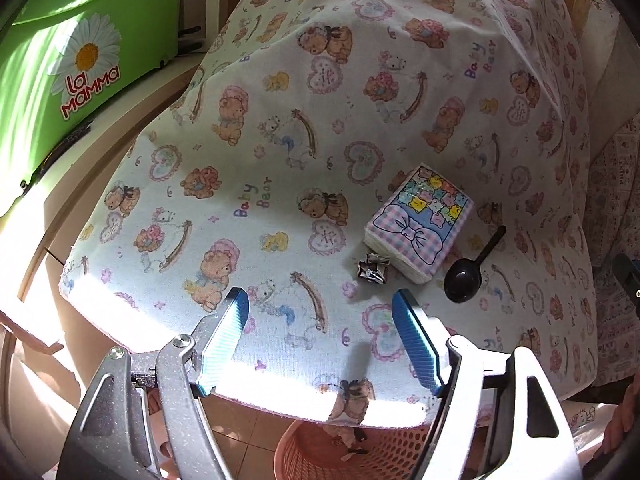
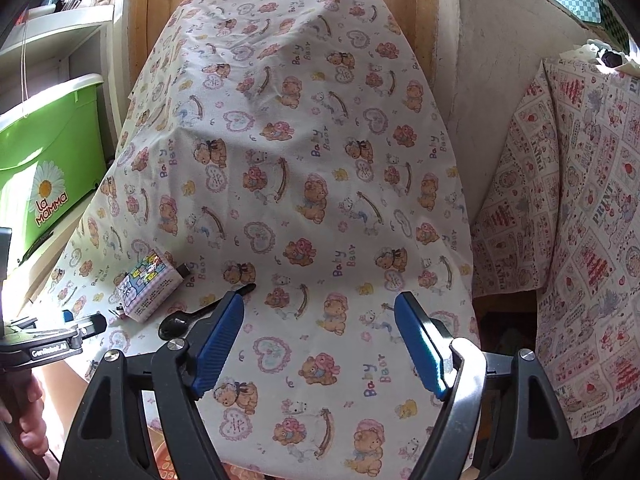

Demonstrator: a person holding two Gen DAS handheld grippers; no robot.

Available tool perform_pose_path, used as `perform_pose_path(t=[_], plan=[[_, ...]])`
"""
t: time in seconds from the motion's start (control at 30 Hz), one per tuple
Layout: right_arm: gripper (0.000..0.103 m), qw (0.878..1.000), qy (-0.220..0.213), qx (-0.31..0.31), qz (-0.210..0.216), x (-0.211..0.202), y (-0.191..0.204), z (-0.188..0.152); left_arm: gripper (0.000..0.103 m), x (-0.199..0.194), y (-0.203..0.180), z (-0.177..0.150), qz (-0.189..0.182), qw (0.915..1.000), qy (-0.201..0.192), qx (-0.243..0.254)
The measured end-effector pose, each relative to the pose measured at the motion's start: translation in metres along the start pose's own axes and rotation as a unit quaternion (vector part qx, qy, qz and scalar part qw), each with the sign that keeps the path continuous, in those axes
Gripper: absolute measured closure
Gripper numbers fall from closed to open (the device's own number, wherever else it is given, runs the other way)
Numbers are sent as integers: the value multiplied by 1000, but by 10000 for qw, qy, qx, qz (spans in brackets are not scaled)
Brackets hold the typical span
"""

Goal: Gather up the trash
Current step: 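Grasp the small silver charm beside the pink box with the left tool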

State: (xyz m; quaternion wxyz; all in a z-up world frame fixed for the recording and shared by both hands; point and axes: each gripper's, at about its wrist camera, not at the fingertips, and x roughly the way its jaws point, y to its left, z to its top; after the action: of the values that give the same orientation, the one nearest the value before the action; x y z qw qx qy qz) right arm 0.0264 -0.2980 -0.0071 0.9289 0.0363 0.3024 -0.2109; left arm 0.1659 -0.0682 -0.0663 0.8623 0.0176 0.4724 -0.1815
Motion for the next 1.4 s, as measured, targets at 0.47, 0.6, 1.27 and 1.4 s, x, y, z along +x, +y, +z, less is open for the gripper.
perform_pose_path(t=[0.47, 0.6, 1.27, 1.4], plan=[[23, 9999, 105, 37, -106, 4, -9, -2, 27, 18, -28, -6, 178, 9981, -113, 587], [23, 9998, 133, 25, -132, 5, -11, -3, 27, 20, -29, -5, 154, 9984, -99, 533], [23, 9998, 162, -98, -111, 12, -2, -1, 57, 13, -34, -13, -74, 9918, -554, 1150], [23, 9994, 135, -242, -206, 13, 1, -2, 72, 20, -42, -10, -24, 9904, -551, 1267]])
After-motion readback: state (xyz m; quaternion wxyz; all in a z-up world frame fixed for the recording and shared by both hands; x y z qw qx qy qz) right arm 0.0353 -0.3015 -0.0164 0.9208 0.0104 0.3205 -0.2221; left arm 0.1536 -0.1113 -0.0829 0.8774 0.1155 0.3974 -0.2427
